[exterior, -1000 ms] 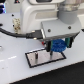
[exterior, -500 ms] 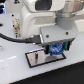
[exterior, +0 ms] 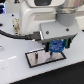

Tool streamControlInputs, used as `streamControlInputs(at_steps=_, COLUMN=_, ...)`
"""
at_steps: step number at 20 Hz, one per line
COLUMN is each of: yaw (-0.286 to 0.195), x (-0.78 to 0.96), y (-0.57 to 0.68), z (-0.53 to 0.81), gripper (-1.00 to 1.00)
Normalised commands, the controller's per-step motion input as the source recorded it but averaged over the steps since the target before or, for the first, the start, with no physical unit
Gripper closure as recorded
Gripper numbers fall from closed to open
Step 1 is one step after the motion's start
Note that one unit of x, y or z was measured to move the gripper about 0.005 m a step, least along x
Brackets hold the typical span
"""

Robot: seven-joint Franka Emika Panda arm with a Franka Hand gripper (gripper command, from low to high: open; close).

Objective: Insert the blue gear onto the right peg, followed by the red gear

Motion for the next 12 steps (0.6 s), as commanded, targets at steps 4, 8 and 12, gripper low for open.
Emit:
streamControlInputs(at_steps=4, yaw=0.0, x=0.11, y=-0.13, z=-0.01, gripper=1.0)
streamControlInputs(at_steps=8, yaw=0.0, x=0.13, y=-0.08, z=-0.08, gripper=1.0)
streamControlInputs(at_steps=12, yaw=0.0, x=0.1, y=-0.19, z=-0.08, gripper=1.0)
